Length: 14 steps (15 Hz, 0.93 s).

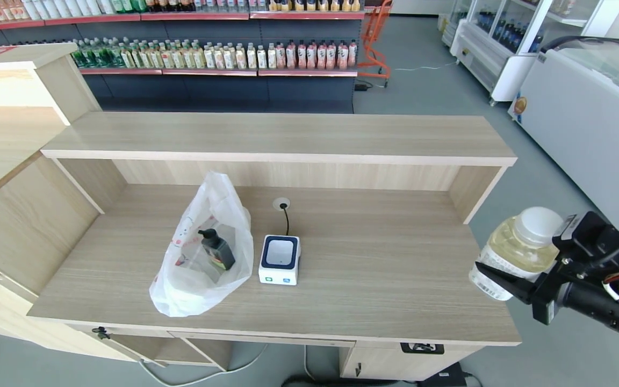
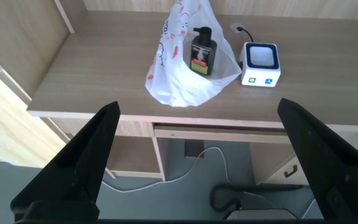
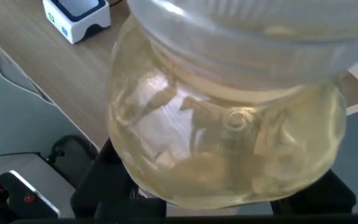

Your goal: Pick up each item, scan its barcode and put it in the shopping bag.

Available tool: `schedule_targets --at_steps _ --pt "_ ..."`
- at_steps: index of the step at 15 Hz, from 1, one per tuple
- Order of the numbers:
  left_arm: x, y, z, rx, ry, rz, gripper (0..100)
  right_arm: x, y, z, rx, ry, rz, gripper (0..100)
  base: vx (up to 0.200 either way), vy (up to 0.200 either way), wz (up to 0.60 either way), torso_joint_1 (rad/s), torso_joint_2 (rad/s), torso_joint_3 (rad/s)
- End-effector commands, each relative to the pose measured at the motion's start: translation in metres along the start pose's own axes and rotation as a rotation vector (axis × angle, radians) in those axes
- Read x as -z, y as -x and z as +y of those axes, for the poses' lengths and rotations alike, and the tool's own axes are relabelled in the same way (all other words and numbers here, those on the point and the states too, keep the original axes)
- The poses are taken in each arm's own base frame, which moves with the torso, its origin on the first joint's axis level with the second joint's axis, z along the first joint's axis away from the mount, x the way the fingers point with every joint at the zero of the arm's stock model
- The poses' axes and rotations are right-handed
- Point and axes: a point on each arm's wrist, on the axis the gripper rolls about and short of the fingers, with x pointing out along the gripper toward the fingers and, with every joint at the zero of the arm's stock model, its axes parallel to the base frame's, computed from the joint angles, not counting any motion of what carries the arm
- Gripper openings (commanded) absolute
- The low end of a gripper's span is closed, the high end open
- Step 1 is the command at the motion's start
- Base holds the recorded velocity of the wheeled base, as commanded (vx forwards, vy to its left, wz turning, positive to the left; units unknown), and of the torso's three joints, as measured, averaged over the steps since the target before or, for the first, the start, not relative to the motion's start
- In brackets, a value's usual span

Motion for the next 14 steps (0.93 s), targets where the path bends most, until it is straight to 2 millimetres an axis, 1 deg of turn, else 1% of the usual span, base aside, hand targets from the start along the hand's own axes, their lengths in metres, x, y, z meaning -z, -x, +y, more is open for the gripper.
schedule_targets --at_steps 1,3,7,11,14 --pt "0.000 0.000 0.000 0.000 -0.002 -0.001 100 0.001 -0.002 0.000 -0.012 -0.006 0.003 0 0.000 0.200 0.00 0.002 0.00 0.002" --pt "0.000 0.000 0.000 0.000 -0.002 -0.001 100 0.002 -0.007 -0.001 -0.016 -0.009 0.007 0 0.000 0.200 0.00 0.005 0.00 0.007" --pt "0.000 0.000 0.000 0.000 -0.002 -0.001 100 0.005 -0.009 -0.001 -0.038 -0.025 0.006 0 0.000 0.200 0.00 0.002 0.00 0.002" --pt "0.000 0.000 0.000 0.000 0.003 -0.001 100 0.012 -0.029 -0.006 -0.056 -0.056 0.035 0 0.000 0.000 0.00 0.000 0.00 0.000" --pt "0.000 0.000 0.000 0.000 0.002 -0.001 100 0.013 -0.043 -0.010 -0.061 -0.063 0.038 0 0.000 0.000 0.00 0.000 0.00 0.000"
